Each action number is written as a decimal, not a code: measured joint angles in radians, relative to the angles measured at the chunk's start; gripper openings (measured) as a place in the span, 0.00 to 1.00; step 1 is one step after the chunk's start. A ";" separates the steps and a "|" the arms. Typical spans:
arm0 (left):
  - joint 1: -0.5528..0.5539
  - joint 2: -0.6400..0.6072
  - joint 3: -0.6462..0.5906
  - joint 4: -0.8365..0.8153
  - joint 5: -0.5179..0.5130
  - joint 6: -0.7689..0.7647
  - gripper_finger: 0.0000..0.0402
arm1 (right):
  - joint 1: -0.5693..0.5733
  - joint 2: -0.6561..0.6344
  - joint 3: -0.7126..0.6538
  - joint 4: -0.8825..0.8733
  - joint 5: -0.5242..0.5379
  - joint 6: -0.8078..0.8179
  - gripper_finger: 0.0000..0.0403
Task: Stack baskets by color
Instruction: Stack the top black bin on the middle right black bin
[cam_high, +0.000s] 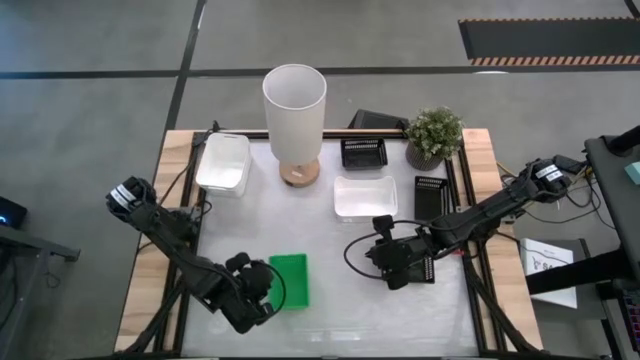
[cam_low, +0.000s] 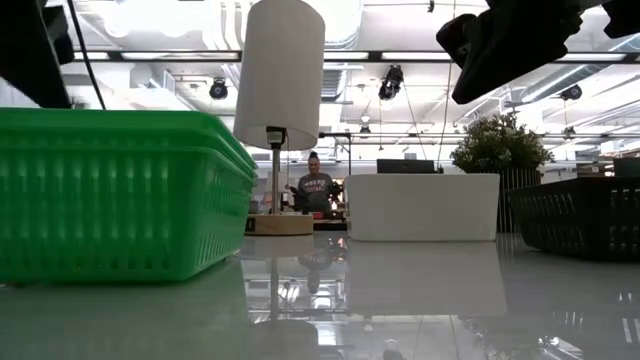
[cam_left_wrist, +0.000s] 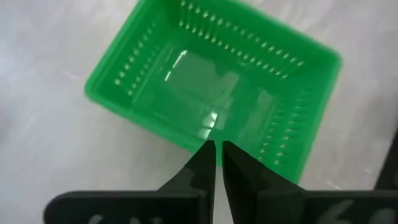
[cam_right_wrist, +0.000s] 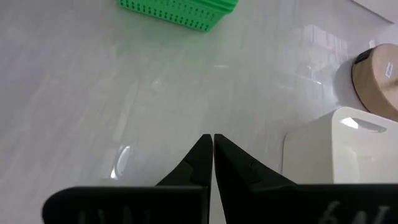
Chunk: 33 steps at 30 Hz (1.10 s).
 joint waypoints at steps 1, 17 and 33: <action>0.000 0.000 0.004 -0.001 0.000 0.002 0.03 | 0.000 0.000 0.000 0.000 0.000 0.000 0.02; 0.102 -0.032 0.079 0.050 -0.305 0.651 0.03 | -0.023 0.000 -0.007 -0.005 0.103 0.060 0.02; 0.306 -0.298 -0.187 0.414 -0.290 1.353 0.03 | -0.339 0.000 0.094 -0.158 -0.022 0.062 0.02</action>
